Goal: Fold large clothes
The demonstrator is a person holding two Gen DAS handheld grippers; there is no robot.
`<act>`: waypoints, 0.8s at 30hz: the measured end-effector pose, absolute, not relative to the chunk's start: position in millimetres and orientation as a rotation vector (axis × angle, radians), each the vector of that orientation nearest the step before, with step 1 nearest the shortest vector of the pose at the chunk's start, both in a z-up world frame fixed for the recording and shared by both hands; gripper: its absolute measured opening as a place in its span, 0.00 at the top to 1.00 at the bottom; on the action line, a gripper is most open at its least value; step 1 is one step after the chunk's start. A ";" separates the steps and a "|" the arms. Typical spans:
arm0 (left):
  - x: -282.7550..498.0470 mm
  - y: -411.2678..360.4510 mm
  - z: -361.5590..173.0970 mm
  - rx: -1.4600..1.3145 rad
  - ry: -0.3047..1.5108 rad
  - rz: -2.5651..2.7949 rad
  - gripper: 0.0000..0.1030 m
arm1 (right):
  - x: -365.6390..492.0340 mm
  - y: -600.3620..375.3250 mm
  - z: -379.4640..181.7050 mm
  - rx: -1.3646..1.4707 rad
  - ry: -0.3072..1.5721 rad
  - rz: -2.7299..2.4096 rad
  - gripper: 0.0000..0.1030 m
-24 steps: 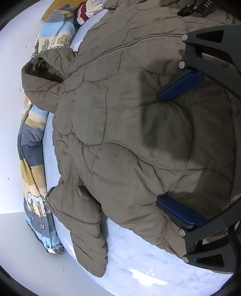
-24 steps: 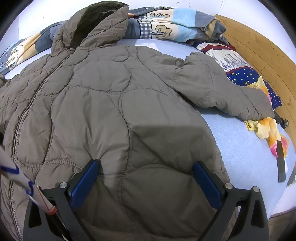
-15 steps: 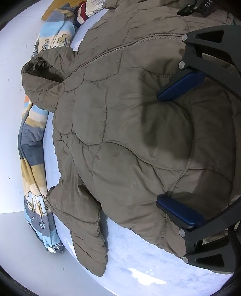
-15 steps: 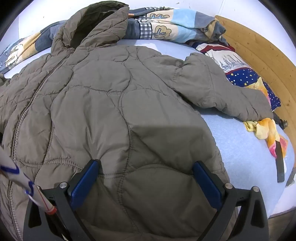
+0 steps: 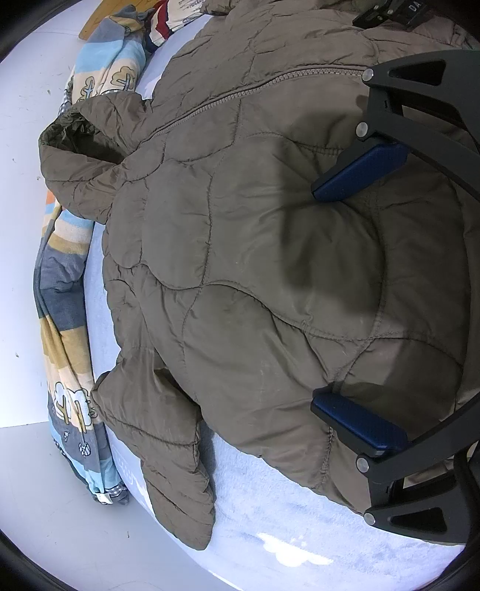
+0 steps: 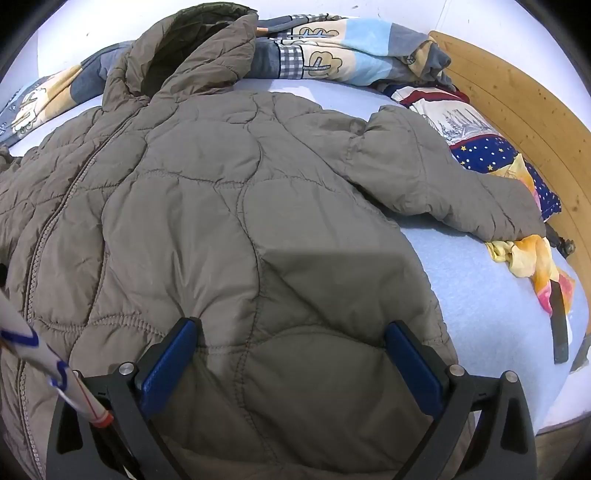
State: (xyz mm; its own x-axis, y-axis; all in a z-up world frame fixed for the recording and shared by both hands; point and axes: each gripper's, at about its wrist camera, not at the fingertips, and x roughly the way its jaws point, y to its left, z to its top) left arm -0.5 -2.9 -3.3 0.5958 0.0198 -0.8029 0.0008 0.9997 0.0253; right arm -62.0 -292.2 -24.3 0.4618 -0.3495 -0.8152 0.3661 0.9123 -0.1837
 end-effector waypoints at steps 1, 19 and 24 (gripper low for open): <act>-0.7 -2.9 -3.6 0.022 0.933 0.010 0.00 | -61.9 -292.3 -24.3 0.019 0.998 -0.440 0.00; -25.5 -1.0 9.5 0.098 0.917 0.007 0.00 | -61.6 -292.8 -24.2 0.005 1.003 -0.439 0.00; -77.0 9.1 41.9 0.060 0.905 0.015 0.00 | -78.2 -285.5 -1.6 -0.020 0.981 -0.411 0.00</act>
